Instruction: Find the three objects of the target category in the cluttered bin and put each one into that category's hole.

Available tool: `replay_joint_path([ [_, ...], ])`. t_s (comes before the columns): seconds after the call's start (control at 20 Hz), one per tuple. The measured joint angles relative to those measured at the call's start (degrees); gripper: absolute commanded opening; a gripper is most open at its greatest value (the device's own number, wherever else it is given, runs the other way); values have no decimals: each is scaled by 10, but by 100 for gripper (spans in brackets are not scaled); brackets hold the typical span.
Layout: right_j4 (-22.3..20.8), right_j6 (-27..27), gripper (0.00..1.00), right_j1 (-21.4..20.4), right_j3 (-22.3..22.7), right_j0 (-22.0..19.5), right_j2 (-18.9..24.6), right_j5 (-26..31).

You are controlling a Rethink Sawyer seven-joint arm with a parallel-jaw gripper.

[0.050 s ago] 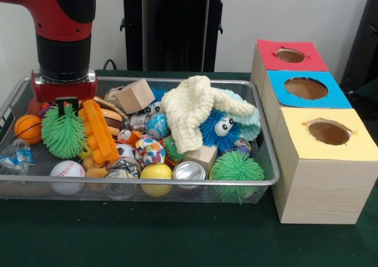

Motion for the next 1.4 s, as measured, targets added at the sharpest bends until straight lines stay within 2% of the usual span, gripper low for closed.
replay_joint_path([
  [1.2,4,0,0,-10,0,-1,2,4],
  [1.35,12,0,0,-18,0,-4,7,22],
  [1.4,22,0,0,-28,-1,-7,11,48],
])
